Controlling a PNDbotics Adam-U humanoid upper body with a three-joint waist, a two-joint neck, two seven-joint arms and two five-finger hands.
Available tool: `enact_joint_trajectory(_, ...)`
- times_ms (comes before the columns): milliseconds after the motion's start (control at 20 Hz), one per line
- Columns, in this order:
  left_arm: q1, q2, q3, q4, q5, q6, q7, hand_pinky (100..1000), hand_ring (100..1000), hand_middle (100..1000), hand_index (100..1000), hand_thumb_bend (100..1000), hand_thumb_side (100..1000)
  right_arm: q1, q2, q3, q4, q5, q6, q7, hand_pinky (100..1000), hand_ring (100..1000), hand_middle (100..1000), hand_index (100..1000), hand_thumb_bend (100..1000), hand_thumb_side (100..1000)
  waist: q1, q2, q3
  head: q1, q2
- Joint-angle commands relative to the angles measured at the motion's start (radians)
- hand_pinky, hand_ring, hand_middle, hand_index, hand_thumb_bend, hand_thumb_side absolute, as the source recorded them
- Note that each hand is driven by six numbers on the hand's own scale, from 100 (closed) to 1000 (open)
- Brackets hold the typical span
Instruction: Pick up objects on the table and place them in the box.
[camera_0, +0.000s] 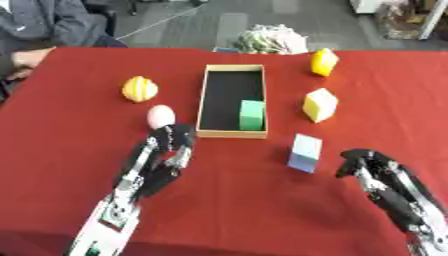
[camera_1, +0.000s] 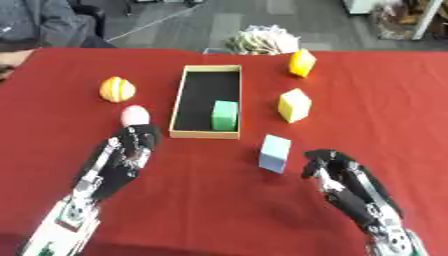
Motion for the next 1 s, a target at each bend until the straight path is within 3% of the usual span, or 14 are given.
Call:
enact_joint_trajectory(50,-0.043,0.070,0.034,-0.055,-0.014,-0.001,0.020,720,718,669,784,100,480,-0.006,-0.014,-0.005,-0.013,0.001,-0.002,0.000,729,576,526,716,100,439,0.008,-0.009,0.001,-0.003,0.004)
enact_joint_trajectory(250,-0.117,0.216,0.092,-0.143,-0.046,0.020,0.037,735,725,685,801,100,293,-0.003,-0.015,-0.008,-0.014,0.001,-0.003,-0.001,729,576,526,716,100,435,0.013,-0.013,0.003,-0.009,0.004)
enact_joint_trajectory(450,-0.188,0.383,0.120,-0.182,-0.122,0.052,-0.005,751,732,702,823,100,172,-0.001,-0.018,-0.008,-0.015,0.001,-0.003,0.001,729,576,526,716,100,431,0.019,-0.017,-0.002,-0.011,0.004)
enact_joint_trajectory(550,-0.230,0.475,0.116,-0.167,-0.163,0.067,-0.054,777,742,725,841,236,104,-0.001,-0.019,-0.008,-0.016,0.001,-0.003,0.001,730,576,526,717,100,431,0.023,-0.019,-0.008,-0.010,0.004)
enact_joint_trajectory(800,-0.374,0.637,0.050,-0.016,-0.265,0.070,-0.253,809,754,753,877,435,123,0.001,-0.021,-0.005,-0.016,0.000,-0.003,0.006,730,576,526,717,100,430,0.029,-0.024,-0.022,-0.006,0.004)
enact_joint_trajectory(1000,-0.518,0.658,-0.040,0.189,-0.354,0.033,-0.411,827,761,766,897,570,145,0.002,-0.023,-0.002,-0.015,-0.001,-0.004,0.010,730,577,526,717,100,429,0.031,-0.028,-0.034,-0.004,0.004)
